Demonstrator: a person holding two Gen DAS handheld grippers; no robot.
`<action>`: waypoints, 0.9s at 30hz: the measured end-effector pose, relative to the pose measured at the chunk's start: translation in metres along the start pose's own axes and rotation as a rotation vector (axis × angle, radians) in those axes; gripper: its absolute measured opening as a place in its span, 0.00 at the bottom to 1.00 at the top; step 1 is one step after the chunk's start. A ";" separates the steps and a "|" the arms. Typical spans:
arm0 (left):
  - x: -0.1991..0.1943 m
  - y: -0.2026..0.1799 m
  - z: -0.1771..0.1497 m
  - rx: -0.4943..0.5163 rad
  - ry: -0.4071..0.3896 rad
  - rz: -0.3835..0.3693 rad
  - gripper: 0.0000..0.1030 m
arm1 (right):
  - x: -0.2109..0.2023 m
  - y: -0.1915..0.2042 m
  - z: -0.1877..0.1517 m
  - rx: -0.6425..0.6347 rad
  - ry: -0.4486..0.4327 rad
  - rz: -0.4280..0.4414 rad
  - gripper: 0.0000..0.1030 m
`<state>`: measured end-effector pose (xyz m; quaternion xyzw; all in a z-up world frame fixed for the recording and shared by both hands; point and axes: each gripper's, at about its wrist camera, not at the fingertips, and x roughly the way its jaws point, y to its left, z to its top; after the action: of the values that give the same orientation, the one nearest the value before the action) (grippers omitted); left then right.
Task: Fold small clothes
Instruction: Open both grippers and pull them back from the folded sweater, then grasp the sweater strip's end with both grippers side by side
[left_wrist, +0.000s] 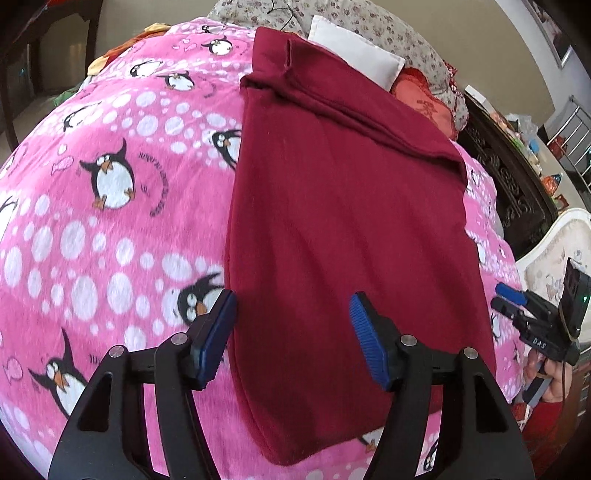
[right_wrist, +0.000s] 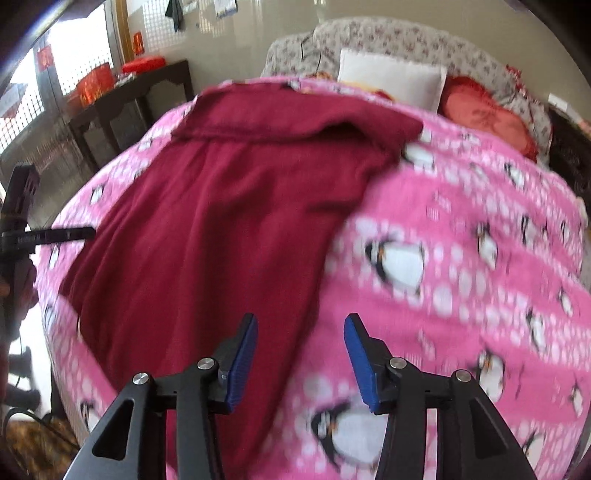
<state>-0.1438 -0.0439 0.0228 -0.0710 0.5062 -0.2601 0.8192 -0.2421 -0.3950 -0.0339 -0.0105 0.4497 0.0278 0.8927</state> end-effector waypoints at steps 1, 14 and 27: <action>-0.001 0.000 -0.002 0.004 0.006 0.003 0.63 | -0.001 -0.002 -0.006 0.003 0.019 0.011 0.46; -0.003 0.010 -0.026 -0.006 0.066 -0.057 0.75 | -0.006 -0.018 -0.056 0.142 0.058 0.252 0.49; 0.009 -0.013 -0.031 0.105 0.087 0.012 0.88 | -0.004 -0.024 -0.071 0.170 -0.021 0.433 0.61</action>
<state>-0.1717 -0.0547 0.0060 -0.0134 0.5274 -0.2844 0.8005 -0.3002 -0.4219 -0.0730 0.1615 0.4328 0.1807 0.8683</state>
